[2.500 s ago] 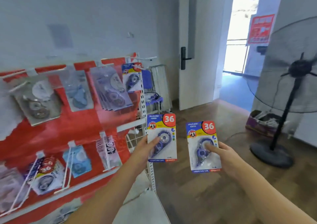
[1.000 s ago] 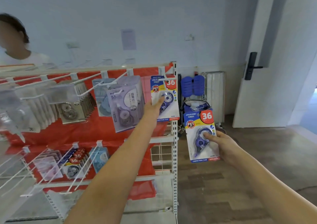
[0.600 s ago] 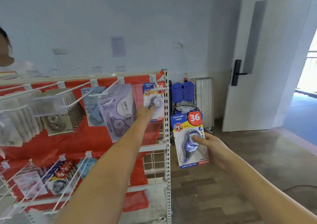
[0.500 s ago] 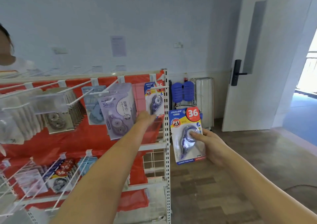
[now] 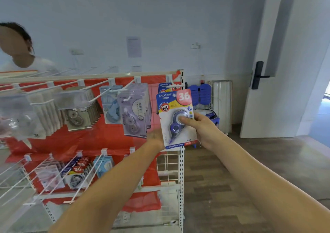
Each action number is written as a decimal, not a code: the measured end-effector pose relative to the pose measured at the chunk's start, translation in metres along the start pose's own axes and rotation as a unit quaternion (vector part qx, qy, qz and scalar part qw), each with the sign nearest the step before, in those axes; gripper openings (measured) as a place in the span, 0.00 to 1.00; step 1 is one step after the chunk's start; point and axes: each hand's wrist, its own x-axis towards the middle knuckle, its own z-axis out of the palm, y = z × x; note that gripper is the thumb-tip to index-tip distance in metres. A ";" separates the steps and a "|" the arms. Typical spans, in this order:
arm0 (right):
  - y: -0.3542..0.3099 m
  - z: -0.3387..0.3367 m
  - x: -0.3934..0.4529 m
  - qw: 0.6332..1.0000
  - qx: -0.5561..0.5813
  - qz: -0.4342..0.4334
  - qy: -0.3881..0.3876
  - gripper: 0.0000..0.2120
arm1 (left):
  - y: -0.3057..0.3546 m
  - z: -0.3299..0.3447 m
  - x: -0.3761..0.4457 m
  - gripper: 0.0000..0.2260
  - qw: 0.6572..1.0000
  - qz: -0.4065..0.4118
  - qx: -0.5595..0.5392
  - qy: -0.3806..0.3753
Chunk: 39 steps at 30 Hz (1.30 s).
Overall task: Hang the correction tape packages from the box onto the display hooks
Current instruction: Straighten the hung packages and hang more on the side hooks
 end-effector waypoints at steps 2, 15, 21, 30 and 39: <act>0.005 -0.002 0.005 1.000 -0.002 0.013 0.021 0.13 | -0.005 0.004 -0.004 0.16 0.998 0.053 0.037 0.015; 0.011 0.005 0.079 0.983 -0.091 0.059 0.147 0.24 | -0.026 0.022 -0.014 0.14 0.990 0.075 0.115 -0.039; 0.011 -0.001 0.106 0.972 -0.171 0.127 0.099 0.38 | -0.035 0.039 -0.011 0.12 0.991 0.064 0.109 -0.038; 0.050 -0.060 0.051 0.840 -0.511 0.174 0.057 0.18 | -0.032 0.061 -0.015 0.13 0.983 0.071 0.161 -0.057; 0.077 -0.140 -0.085 0.691 -0.665 0.229 0.164 0.14 | 0.036 0.101 -0.028 0.15 0.954 0.219 0.177 -0.099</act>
